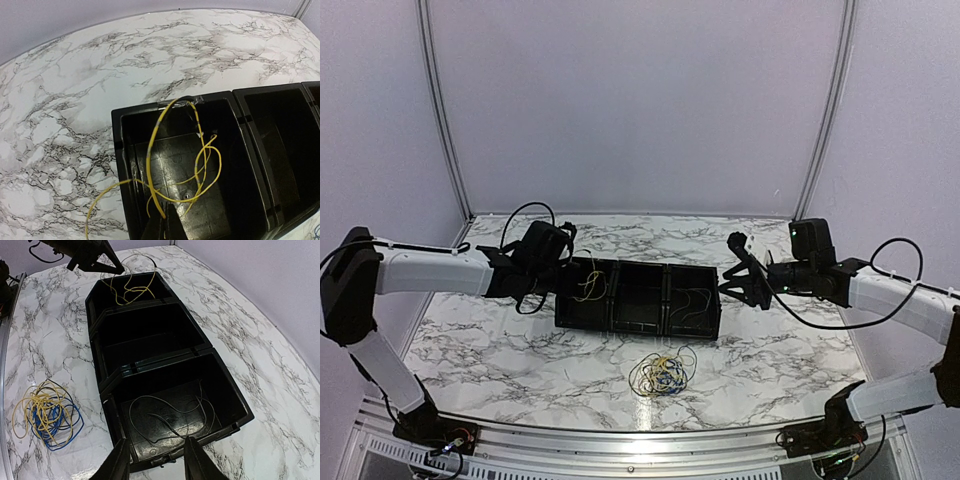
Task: Untangle the cables
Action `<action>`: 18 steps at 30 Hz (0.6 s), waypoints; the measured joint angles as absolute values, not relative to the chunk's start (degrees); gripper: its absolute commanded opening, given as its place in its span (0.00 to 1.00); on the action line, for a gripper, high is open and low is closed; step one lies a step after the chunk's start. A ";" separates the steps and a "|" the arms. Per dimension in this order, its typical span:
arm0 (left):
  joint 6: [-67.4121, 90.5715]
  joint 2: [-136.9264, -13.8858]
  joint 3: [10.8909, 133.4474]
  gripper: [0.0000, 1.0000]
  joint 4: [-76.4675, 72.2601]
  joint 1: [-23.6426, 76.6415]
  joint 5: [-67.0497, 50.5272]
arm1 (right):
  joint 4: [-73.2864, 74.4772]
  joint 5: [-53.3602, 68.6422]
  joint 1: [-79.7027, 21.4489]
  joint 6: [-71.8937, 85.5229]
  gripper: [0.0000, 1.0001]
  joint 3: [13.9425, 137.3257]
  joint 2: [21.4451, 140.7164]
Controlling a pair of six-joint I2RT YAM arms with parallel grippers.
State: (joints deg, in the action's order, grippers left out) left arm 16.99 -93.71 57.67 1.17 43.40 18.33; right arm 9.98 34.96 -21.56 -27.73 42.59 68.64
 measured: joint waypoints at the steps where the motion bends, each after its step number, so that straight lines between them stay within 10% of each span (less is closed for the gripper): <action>1: 17.58 -93.71 57.06 0.00 0.62 43.05 17.50 | 9.96 34.96 -21.56 -27.75 0.37 42.59 68.66; 18: 20.82 -99.07 62.63 0.00 -5.98 42.83 6.39 | 9.96 34.68 -21.56 -28.60 0.38 42.50 68.66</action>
